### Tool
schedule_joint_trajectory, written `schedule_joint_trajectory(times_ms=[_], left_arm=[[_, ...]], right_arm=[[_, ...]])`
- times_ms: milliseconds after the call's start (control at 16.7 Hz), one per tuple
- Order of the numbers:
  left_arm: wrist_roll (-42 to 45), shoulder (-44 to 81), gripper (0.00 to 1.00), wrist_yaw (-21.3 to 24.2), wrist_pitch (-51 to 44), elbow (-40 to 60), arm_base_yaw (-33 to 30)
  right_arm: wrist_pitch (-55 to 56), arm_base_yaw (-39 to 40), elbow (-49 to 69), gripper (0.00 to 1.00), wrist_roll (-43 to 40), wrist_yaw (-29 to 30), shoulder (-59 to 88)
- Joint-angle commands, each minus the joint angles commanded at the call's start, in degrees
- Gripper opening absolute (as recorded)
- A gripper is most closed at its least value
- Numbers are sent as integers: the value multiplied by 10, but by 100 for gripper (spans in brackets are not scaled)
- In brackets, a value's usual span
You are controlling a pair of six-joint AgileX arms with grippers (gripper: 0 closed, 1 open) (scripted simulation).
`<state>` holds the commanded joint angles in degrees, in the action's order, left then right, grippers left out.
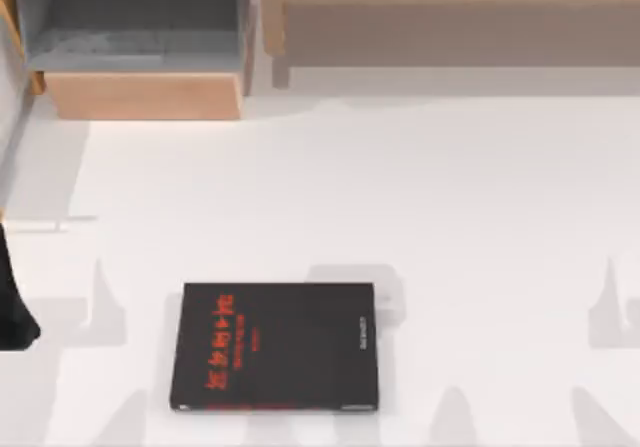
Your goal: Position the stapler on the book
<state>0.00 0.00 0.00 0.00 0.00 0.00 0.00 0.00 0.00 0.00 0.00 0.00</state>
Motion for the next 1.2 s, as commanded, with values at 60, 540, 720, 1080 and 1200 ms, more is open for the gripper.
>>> schedule_joint_trajectory(times_ms=[60,540,720,1080,1200], left_arm=[[0,0,100,0,0,0,0],[26,124,100,47,-72,153,-10],[50,239,100,73,-142,286,-5],[120,544,100,100,-328,615,30],[148,660,100,99,-396,733,48]], right_arm=[[0,0,0,100,0,0,0],[0,0,0,100,0,0,0],[0,0,0,100,0,0,0],[0,0,0,100,0,0,0],[0,0,0,100,0,0,0]])
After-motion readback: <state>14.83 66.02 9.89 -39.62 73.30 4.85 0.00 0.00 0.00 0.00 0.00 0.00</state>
